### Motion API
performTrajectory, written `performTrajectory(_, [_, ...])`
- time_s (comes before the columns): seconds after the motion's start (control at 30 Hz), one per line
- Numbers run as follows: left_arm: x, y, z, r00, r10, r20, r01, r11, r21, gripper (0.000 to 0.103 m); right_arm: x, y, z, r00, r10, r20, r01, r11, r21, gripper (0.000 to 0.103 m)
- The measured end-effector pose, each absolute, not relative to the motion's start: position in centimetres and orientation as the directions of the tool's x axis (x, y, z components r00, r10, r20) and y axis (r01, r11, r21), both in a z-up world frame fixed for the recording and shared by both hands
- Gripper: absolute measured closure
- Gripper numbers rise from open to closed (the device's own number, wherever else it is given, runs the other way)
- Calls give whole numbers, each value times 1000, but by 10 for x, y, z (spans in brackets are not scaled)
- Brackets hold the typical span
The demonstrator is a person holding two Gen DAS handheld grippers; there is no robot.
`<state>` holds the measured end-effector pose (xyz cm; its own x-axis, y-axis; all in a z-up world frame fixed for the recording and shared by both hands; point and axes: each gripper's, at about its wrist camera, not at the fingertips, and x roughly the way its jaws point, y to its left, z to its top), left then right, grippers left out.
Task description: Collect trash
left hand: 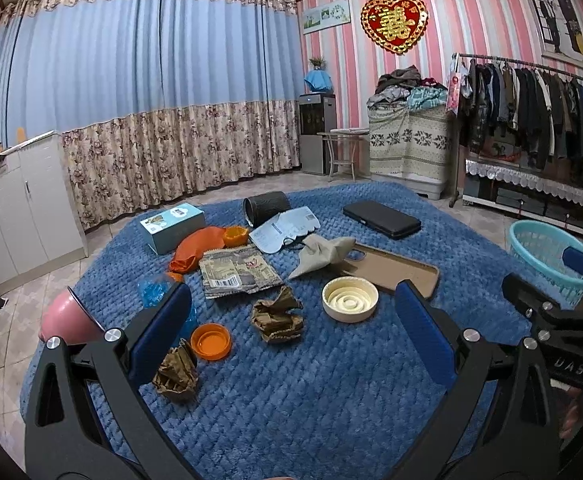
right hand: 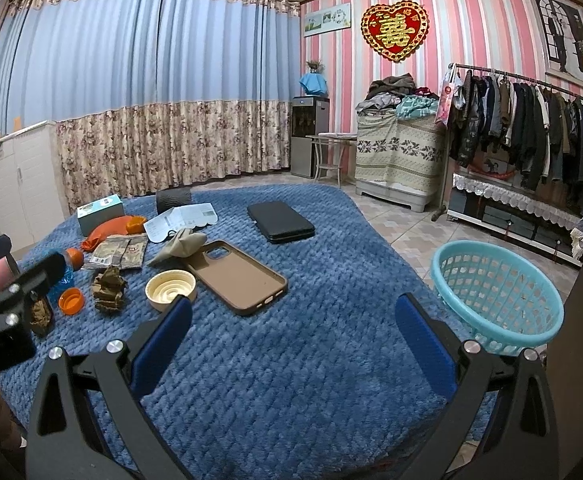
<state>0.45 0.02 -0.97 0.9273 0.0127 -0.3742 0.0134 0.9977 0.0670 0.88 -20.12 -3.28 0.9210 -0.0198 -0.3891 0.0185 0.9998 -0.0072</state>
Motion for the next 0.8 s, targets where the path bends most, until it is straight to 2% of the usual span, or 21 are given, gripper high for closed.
performTrajectory(0.5, [27,16,-35,900,14,-435,21,997,75,5,24,-205,-47,900,-36,-434,34,999,-11,4])
performTrajectory(0.63, [42,28,-44,865,2,-501,14,999,28,5,30,-203,-53,892,-42,-450,37,999,-20,4])
performTrajectory(0.73, [50,38,-52,853,-36,-520,34,999,-14,5,34,-201,-56,892,-48,-450,37,999,-34,4])
performTrajectory(0.8, [57,41,-57,844,-20,-537,16,1000,-11,5,35,-201,-56,893,-53,-446,40,998,-38,4])
